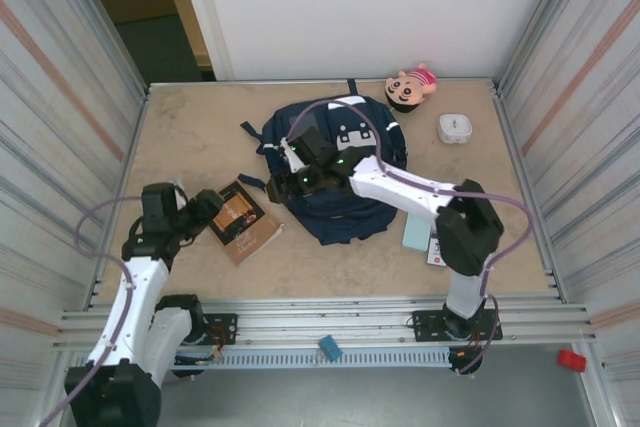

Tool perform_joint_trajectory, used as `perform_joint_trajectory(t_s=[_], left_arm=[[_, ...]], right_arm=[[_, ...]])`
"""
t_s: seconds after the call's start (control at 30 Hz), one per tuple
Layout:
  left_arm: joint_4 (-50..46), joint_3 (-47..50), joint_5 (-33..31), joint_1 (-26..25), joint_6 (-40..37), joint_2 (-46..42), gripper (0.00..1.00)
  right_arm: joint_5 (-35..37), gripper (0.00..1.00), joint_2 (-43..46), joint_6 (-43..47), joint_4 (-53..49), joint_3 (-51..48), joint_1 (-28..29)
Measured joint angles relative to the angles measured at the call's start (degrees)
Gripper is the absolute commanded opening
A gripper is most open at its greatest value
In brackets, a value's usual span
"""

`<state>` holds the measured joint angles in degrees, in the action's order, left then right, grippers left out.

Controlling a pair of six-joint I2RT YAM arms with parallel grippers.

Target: Pack books, pencil case, and school supplies into a backpack

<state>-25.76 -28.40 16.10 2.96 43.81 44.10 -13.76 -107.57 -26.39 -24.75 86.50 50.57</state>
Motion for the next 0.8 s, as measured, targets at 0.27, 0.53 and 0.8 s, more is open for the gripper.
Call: perform_joint_trajectory(t_s=[0.27,0.53,0.8], left_arm=[[-3.0,4.1,2.1,1.1,1.1,1.8,0.62],[-2.6,4.5,2.2,1.1,1.3,3.7,0.63],[-1.0,6.6,2.7,1.1,1.5,7.3,0.63]], right_arm=[[0.3,0.62,-12.5,3.0,-4.6,6.8,2.9],[0.0,0.50,-19.0,4.3,-5.7,11.7,3.7],[0.0,0.17,-21.6,4.5,-5.8,12.9,3.7]])
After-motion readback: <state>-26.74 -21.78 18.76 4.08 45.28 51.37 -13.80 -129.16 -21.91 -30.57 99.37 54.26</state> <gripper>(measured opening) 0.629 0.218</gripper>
